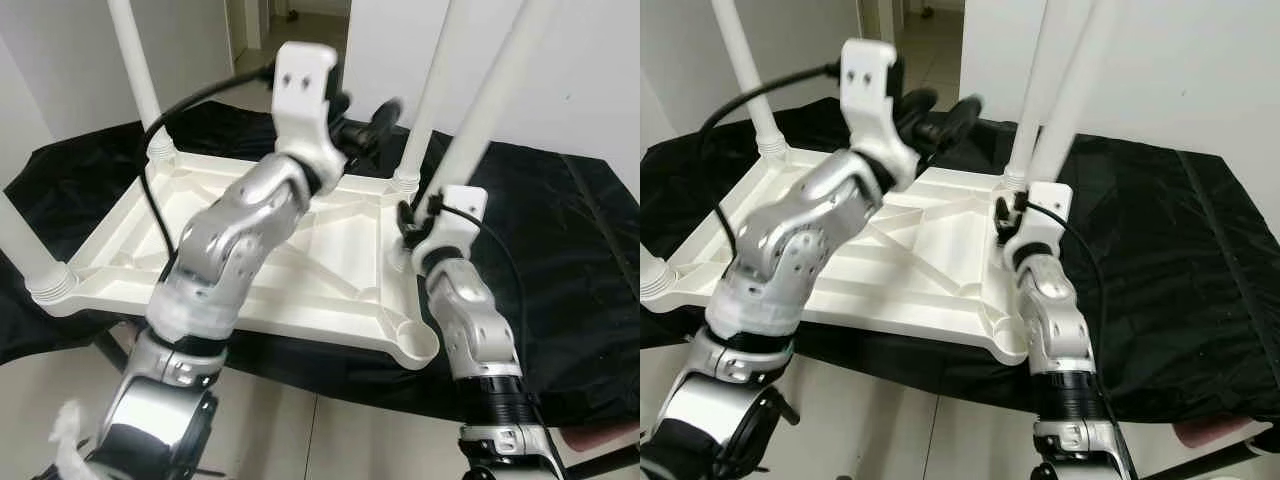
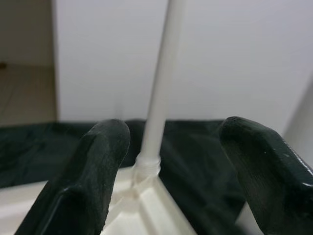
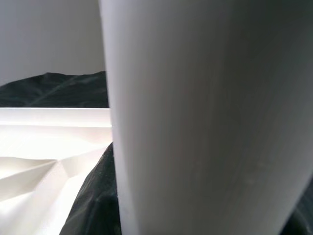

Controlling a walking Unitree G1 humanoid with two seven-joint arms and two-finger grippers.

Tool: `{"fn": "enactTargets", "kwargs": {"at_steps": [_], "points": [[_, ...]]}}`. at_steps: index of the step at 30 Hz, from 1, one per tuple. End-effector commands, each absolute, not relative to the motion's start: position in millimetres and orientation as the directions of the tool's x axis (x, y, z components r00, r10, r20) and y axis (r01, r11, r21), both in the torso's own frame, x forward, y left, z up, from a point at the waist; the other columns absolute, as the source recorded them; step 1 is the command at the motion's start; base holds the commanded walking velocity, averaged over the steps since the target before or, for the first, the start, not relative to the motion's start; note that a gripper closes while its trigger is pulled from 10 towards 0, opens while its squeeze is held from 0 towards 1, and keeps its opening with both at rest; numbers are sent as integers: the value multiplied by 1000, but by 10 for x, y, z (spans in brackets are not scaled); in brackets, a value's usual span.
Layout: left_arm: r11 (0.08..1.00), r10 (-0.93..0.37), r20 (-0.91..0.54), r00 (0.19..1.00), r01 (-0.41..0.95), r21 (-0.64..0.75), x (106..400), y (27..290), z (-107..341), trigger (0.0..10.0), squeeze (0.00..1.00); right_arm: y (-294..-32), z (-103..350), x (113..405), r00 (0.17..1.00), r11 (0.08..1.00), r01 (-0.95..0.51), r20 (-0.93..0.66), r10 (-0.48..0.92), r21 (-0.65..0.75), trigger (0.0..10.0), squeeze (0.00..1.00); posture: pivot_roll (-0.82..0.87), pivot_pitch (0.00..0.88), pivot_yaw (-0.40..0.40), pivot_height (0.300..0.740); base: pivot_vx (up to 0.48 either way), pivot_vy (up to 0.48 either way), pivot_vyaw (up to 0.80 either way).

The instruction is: Building children table

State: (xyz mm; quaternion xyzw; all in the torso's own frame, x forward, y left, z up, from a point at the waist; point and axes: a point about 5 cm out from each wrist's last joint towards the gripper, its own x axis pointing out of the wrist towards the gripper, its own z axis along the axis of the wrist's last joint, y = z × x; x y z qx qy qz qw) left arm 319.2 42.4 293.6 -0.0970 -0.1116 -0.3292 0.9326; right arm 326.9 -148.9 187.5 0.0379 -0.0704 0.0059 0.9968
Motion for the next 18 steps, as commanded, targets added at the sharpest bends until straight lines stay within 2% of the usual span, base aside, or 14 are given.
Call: {"fn": "enactTargets", "kwargs": {"at_steps": [1, 3, 7, 11, 18], "points": [[644, -729, 299, 616, 765, -7, 3084, 342, 2933, 10000, 0, -1488, 1916, 3219, 983, 997, -49, 178, 37, 65, 10000, 0, -26, 0, -47, 740, 0, 0, 0], [672, -711, 261, 653, 740, -20, 3095, 395, 2766, 10000, 0, -1546, 1871, 3135, 980, 996, -64, 192, 50, 67, 10000, 0, -27, 0, -48, 740, 0, 0, 0], [682, -708, 223, 670, 731, -30, 3084, 430, 2616, 10000, 0, -1597, 1844, 3059, 975, 997, -61, 215, 49, 52, 10000, 0, -29, 0, -49, 740, 0, 0, 0], [649, -754, 180, 632, 759, 53, 2919, 440, 2341, 10000, 0, -1610, 1768, 2887, 969, 997, -78, 237, 70, 23, 10000, 0, -30, 0, -50, 740, 0, 0, 0], [585, -810, 124, 573, 803, 109, 2745, 461, 2110, 10000, 0, -1586, 1674, 2721, 962, 993, -116, 246, 117, -20, 10000, 0, -31, 7, -49, 740, 0, 0, 0]]}}
